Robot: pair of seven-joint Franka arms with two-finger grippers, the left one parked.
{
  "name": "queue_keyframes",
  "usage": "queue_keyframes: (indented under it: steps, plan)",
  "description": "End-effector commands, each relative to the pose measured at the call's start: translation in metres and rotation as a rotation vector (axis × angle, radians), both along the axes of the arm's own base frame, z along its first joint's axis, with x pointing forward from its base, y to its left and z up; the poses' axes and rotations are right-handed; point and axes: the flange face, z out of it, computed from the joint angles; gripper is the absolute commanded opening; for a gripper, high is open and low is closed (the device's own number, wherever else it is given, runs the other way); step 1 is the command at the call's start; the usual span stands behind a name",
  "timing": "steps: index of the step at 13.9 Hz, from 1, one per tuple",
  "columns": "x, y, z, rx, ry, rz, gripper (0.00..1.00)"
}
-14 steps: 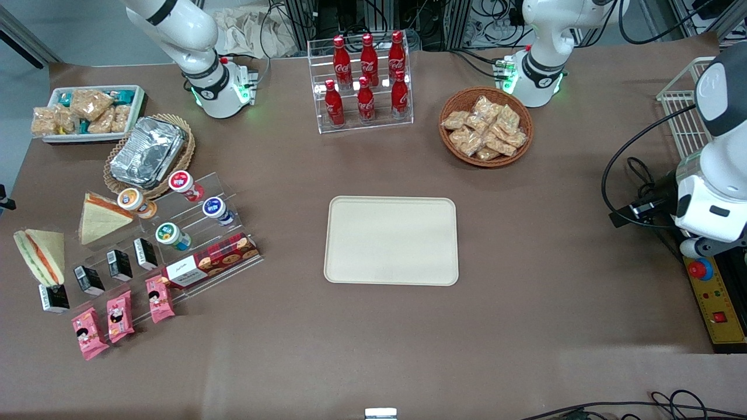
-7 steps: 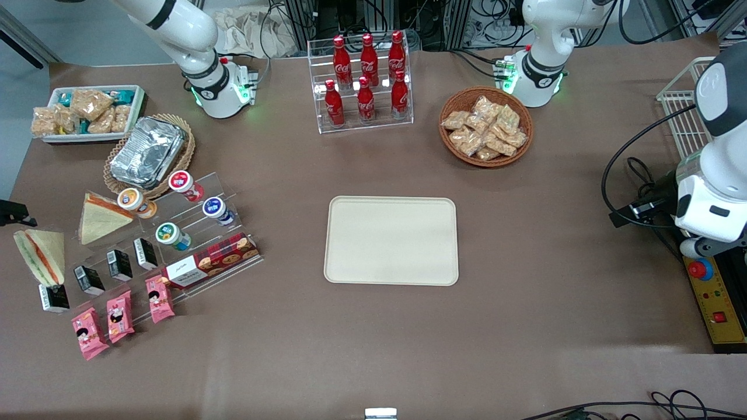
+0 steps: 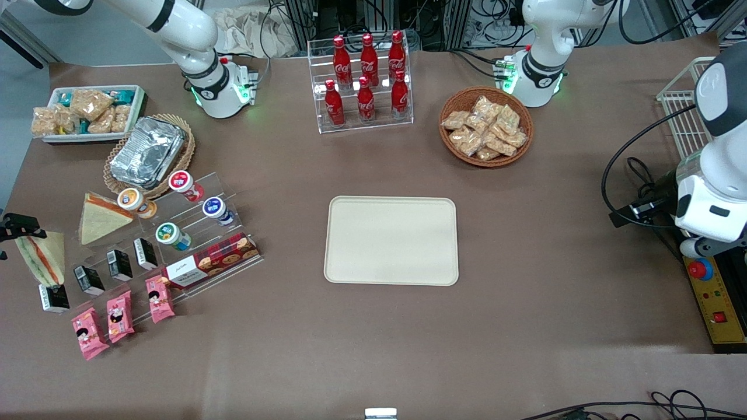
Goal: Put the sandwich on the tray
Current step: 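Close the right gripper on the plastic-wrapped sandwich and lift it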
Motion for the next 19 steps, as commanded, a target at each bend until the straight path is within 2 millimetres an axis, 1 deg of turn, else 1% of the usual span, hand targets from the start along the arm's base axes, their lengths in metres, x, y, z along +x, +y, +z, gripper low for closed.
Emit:
queue_keyframes:
  steps: [1, 2, 4, 7, 8, 11, 14, 15, 16, 18, 19]
  plan:
    - [0.004, -0.005, -0.005, -0.027, -0.008, 0.031, 1.00]
    - [0.005, -0.006, -0.008, -0.030, -0.012, 0.044, 1.00]
    - [0.001, -0.017, -0.020, -0.021, -0.001, 0.032, 1.00]
    - [-0.001, -0.020, -0.032, -0.016, 0.007, 0.029, 1.00]
    - [-0.005, -0.025, -0.037, -0.012, 0.012, 0.020, 1.00]
    - [-0.008, -0.026, -0.046, 0.002, 0.014, 0.019, 1.00]
    - [-0.009, -0.027, -0.064, 0.036, 0.025, 0.011, 1.00]
    - [-0.010, -0.026, -0.068, 0.040, 0.030, 0.009, 0.96]
    - [-0.012, -0.025, -0.071, 0.043, 0.037, 0.005, 0.89]
    - [-0.012, -0.023, -0.069, 0.045, 0.046, 0.000, 0.61]
    - [-0.012, -0.022, -0.067, 0.045, 0.044, -0.001, 0.54]
